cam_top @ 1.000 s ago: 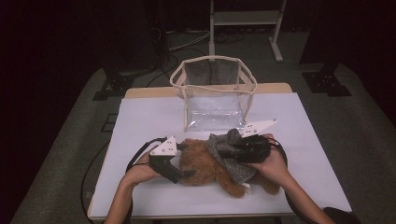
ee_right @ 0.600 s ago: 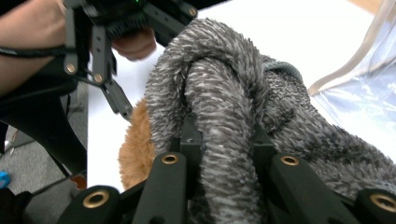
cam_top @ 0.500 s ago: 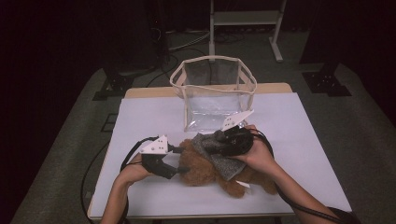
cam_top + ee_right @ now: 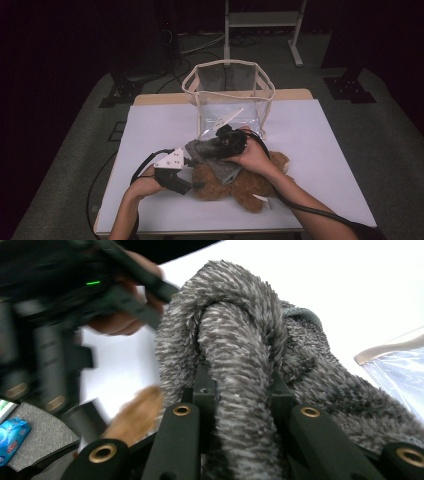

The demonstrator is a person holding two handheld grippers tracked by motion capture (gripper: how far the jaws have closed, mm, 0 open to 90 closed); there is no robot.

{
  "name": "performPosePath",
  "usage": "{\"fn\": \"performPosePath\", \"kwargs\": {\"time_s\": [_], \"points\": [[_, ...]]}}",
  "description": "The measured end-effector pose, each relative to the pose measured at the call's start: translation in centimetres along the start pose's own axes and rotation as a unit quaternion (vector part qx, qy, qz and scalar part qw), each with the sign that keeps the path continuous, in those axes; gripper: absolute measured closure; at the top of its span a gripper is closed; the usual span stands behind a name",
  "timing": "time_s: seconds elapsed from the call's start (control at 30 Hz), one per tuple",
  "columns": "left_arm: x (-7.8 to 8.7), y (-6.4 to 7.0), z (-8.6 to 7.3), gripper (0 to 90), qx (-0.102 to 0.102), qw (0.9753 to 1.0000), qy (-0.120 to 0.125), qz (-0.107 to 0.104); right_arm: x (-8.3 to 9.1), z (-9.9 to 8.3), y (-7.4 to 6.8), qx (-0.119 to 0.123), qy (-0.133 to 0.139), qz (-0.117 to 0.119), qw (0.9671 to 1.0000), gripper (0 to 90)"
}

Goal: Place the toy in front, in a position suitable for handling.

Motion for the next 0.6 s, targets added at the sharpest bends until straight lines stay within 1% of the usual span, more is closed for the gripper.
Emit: {"fn": "performPosePath", "kwargs": {"time_s": [0.03,0.1,0.2,0.27,0.33,0.4,0.43,0.5,0.6], "points": [[0.0,-0.1,-0.1,33.5,-0.002,1.0,-0.003,0.001,-0.6,0.2,0.3,-0.003,-0.003,0.0,1.0,73.8],[0.0,-0.2,-0.2,31.9,0.0,1.0,0.002,0.001,-1.0,0.3,0.6,-0.009,-0.007,0.0,0.9999,73.8],[0.0,-0.3,-0.1,30.8,-0.004,1.0,0.007,0.005,-0.3,0.0,0.7,-0.007,-0.009,-0.004,0.9999,74.0],[0.0,-0.5,-0.1,29.7,-0.005,0.9999,0.007,0.009,0.7,-0.3,0.4,-0.005,-0.01,-0.013,0.9999,74.1],[-0.1,-0.7,0.0,28.2,-0.006,0.9998,0.009,0.018,1.9,-0.9,0.1,-0.001,-0.008,-0.022,0.9997,74.1],[-0.3,-0.8,0.1,27.9,0.001,0.9995,0.018,0.025,3.4,-1.8,-0.2,0.001,-0.004,-0.028,0.9996,74.2],[-0.3,-1.0,0.2,27.9,0.002,0.9993,0.021,0.03,4.1,-2.2,-0.5,-0.002,-0.003,-0.03,0.9996,74.2],[-0.4,-1.2,0.5,27.9,0.007,0.9987,0.03,0.041,5.3,-3.1,-1.1,-0.003,0.005,-0.028,0.9996,74.2],[-0.5,-1.7,0.8,27.9,0.016,0.997,0.041,0.064,6.4,-3.8,-2.5,0.007,0.013,-0.031,0.9994,74.1]]}}
Point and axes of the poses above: each handheld gripper's, and its own axes: x roughly backward along the jaws, z roughly out of its top, y roughly to its right, the point moved 6 cm from there along -x, roughly forward along the jaws, and after that the axes turned 5 degrees about x, right-handed, at the moved point
